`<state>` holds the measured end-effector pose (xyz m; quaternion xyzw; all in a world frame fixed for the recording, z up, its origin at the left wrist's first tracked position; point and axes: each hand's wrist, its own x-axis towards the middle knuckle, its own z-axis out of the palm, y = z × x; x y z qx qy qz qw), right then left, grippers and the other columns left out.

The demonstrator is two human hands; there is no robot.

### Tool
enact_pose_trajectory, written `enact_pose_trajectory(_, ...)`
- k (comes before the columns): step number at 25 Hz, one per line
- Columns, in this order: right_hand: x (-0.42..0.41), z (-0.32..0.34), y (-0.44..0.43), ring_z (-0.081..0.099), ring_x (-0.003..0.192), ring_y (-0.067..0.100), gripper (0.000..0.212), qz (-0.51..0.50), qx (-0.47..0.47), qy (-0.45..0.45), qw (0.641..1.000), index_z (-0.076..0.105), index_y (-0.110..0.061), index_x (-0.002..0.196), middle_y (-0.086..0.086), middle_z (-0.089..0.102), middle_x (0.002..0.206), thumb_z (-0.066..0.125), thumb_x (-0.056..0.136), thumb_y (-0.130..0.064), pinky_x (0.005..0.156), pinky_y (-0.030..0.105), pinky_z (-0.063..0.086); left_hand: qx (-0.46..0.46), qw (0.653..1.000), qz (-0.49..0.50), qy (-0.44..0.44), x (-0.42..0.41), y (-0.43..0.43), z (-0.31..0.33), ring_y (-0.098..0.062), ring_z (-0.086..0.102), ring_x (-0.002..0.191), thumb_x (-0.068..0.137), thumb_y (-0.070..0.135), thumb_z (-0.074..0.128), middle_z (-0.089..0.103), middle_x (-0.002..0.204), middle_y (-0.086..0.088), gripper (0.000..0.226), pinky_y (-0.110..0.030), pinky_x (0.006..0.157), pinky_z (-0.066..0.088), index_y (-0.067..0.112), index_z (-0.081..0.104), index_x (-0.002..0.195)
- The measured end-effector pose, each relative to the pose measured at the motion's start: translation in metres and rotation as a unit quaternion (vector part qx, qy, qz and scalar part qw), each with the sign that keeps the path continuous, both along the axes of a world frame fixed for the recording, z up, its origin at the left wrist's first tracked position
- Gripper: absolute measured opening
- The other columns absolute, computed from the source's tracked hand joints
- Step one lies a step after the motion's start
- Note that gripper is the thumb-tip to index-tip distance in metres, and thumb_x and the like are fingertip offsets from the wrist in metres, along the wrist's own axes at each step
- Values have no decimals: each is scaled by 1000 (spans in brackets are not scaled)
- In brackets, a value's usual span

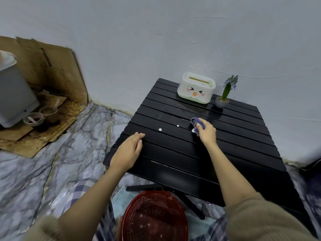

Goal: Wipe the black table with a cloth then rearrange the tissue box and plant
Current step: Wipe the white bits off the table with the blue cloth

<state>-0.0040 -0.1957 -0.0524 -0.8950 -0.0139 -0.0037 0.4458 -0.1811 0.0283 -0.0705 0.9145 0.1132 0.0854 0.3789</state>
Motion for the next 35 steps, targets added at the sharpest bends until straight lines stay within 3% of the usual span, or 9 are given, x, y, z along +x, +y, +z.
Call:
enact_pose_trajectory(7,-6,0,66,55,102,12,32,195,10,17,981,56,-14,123,5,60,121,50,92,-13,85,20,38,51,998,30,-1,5,0,-6,-16,19,141,93,16,37,34,148,-6,41,-30,117,14,11,39,134)
enact_pose_trajectory(10,-14,1,76,59,87,2,31,292,-6,32,956,57,-20,120,1,62,114,50,92,-12,73,2,41,59,997,47,-1,6,0,-9,-19,19,142,92,12,35,33,149,-9,44,-32,119,9,8,37,135)
enact_pose_trajectory(11,-16,2,77,61,84,1,30,318,-6,50,947,58,-22,119,1,63,112,50,92,-13,71,2,44,60,997,51,-2,6,0,-9,-19,19,142,91,11,34,33,149,-9,44,-33,120,8,8,36,135)
enact_pose_trajectory(15,-24,5,73,63,88,13,26,399,3,91,912,61,-26,114,12,67,107,49,93,-17,84,25,50,71,996,61,-3,7,0,-7,-19,20,142,91,7,32,33,149,-9,45,-31,117,-1,7,34,136)
enact_pose_trajectory(19,-37,11,63,61,103,13,26,443,-2,108,890,62,-20,114,5,66,113,47,94,-14,89,21,45,64,997,53,5,8,0,-8,-19,16,142,90,5,29,29,151,-9,47,-31,118,1,7,31,137)
enact_pose_trajectory(25,-71,16,45,60,95,-4,25,462,2,113,880,62,-17,114,-2,65,108,49,93,-14,82,9,45,66,997,47,7,8,1,-10,-19,15,143,90,3,28,27,151,-10,48,-32,119,3,6,30,138)
enact_pose_trajectory(30,-110,19,22,60,106,7,24,469,1,126,874,62,-27,113,-3,66,111,50,93,-21,92,19,45,66,997,44,1,8,1,-10,-20,15,143,89,2,28,28,151,-11,48,-34,120,4,5,30,137)
enact_pose_trajectory(35,-150,17,1,60,107,10,26,466,-8,120,877,62,-22,114,1,66,114,52,91,-24,94,29,45,56,997,43,13,8,3,-14,-22,15,143,90,3,28,27,151,-9,48,-37,121,7,7,30,138)
